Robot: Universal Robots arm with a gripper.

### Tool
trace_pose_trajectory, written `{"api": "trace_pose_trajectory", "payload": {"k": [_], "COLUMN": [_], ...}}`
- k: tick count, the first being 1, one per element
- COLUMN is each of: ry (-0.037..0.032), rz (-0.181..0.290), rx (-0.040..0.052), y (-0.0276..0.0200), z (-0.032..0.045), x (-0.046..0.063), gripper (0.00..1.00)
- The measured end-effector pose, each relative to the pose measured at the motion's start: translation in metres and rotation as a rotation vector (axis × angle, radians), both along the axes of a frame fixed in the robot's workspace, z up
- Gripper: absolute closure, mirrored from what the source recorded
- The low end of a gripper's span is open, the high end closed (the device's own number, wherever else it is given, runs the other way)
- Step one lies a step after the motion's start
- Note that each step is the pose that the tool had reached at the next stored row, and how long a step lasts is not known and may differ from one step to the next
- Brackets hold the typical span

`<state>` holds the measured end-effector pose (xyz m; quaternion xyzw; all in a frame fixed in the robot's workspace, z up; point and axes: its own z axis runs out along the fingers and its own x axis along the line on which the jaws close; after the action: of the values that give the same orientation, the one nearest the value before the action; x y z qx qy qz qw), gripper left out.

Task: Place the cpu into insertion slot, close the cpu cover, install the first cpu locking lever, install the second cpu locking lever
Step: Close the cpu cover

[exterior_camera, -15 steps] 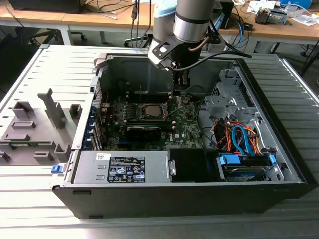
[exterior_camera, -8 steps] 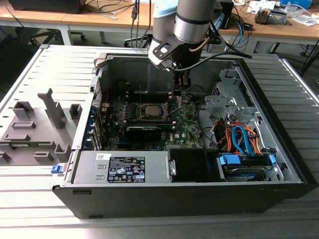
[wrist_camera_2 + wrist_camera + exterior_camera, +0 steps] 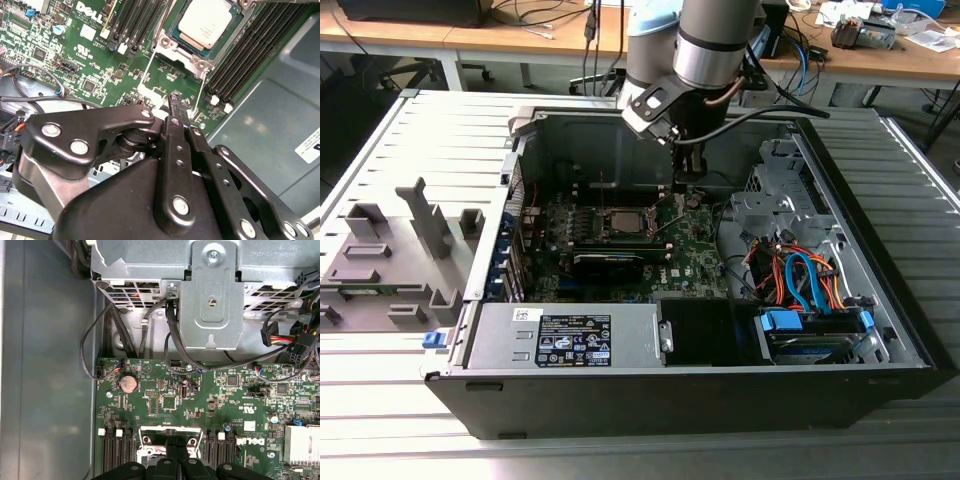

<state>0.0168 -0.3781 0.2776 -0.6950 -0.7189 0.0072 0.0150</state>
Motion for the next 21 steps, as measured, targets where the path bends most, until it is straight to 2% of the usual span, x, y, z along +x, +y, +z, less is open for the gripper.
{"api": "trace_pose_trajectory", "payload": {"k": [9,21], "ry": [0.0,0.0], "rz": [0.0,0.0], "rx": [-0.0003,-0.0003], "y": [0.0,-0.0003], "z": [-0.0014,-0.0027], "x": [0.0049,0.0051], "gripper": [0.89,0.89]}}
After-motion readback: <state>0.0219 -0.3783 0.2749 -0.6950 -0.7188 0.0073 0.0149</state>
